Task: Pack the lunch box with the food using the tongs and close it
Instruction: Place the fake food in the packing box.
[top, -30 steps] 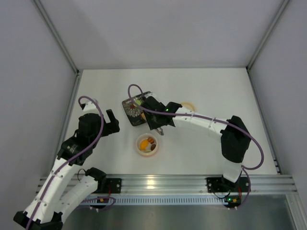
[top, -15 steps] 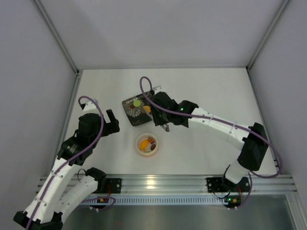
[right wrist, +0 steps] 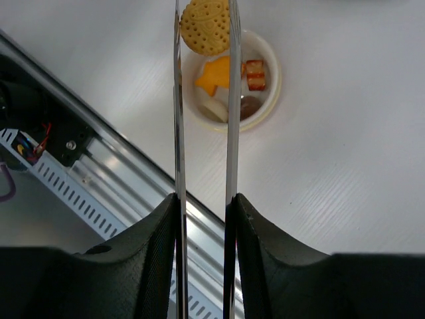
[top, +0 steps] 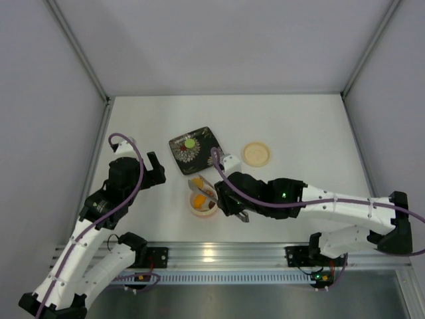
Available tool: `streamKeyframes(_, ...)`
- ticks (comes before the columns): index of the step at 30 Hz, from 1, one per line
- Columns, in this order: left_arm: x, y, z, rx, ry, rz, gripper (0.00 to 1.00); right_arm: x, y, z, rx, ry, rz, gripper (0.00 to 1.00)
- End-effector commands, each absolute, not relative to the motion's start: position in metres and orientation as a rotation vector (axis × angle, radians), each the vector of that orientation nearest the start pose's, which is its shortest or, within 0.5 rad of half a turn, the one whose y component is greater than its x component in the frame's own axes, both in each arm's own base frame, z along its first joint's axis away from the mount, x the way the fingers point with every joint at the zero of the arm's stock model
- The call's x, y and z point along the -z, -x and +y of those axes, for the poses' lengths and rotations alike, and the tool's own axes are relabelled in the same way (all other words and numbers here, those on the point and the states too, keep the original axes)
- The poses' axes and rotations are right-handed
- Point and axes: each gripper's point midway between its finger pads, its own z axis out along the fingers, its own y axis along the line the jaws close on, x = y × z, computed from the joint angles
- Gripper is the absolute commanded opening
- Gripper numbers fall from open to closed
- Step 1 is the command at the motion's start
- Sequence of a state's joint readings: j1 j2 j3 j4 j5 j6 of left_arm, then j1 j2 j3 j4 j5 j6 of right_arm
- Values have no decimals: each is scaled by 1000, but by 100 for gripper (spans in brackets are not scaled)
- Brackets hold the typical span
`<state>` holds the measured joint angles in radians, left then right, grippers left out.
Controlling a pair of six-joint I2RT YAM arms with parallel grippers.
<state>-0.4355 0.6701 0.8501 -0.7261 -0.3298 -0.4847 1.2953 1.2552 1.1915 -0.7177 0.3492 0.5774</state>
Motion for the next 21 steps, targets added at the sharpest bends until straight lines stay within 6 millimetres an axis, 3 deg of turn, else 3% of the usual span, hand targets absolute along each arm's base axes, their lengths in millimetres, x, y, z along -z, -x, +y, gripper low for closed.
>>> streamKeyframes(1, -222, -229, -66, 222, 242, 2067, 99, -212, -115, 301, -530, 603, 2256, 31)
streamKeyframes(9, -223, -229, -66, 223, 242, 2065, 99, -182, -94, 292, -496, 645, 2304, 33)
streamKeyframes(21, -221, -229, -65, 216, 245, 2069, 99, -172, -93, 297, -479, 666, 2312, 41)
